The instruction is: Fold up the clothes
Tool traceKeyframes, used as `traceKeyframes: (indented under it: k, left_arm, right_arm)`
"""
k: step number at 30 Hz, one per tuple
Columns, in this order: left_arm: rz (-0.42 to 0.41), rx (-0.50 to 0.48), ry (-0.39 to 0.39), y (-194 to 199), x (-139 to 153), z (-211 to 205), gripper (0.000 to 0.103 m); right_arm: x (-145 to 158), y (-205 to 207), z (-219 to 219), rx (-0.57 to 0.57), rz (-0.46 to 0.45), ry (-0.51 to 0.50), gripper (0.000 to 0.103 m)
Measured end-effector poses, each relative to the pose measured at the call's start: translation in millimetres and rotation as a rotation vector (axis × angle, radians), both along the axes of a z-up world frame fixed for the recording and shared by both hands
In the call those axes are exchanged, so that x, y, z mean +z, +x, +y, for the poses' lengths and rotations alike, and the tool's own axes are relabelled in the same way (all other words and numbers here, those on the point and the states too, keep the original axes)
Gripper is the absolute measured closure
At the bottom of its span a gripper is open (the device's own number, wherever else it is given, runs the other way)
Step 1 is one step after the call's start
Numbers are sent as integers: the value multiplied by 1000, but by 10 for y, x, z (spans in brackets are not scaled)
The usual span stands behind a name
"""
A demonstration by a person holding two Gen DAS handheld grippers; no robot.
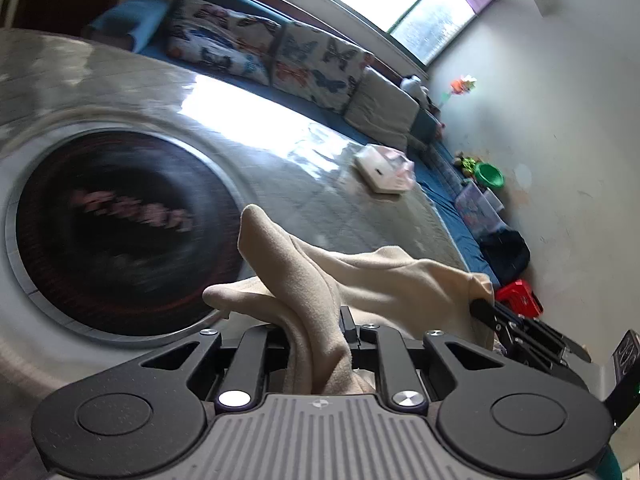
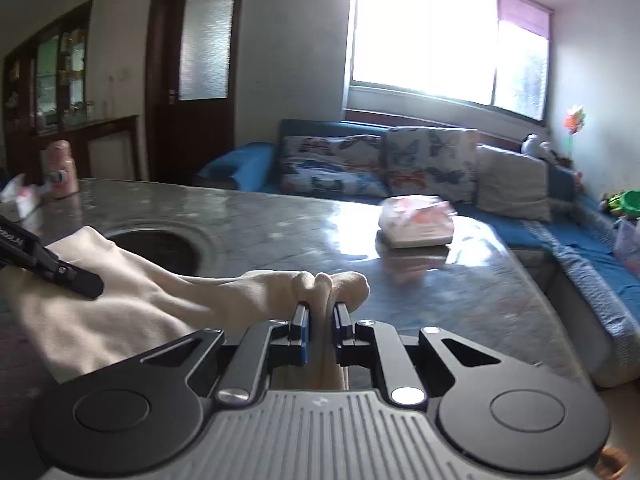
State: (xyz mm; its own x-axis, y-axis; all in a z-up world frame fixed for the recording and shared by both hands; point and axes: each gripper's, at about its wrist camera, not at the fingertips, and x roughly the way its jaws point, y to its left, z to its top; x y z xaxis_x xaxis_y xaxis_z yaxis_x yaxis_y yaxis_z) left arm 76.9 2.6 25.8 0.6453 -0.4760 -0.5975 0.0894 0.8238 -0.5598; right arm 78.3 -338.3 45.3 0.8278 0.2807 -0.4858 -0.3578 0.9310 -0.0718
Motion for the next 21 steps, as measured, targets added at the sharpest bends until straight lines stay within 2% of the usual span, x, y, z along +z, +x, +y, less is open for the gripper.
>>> traceKeyframes:
  k: [6, 13, 16, 18, 21]
  left_arm:
    - [-9, -61, 19, 312, -46, -373, 86]
    - [53, -94, 88, 419, -384, -550, 86]
    - [64, -89, 117, 419, -439, -503, 77]
    - [58, -80, 136, 416, -429, -457, 76]
    - [37, -56, 184, 404, -380, -411, 61]
  right_arm:
    - [-69, 299, -279, -71, 16, -43, 93]
    - [-448, 553, -478, -122, 100, -39, 92]
    - [-590, 614, -535, -140, 131, -37, 90]
    - [-624, 633, -593, -163, 141, -40, 90]
    - [-627, 645, -690, -197, 143, -38, 89]
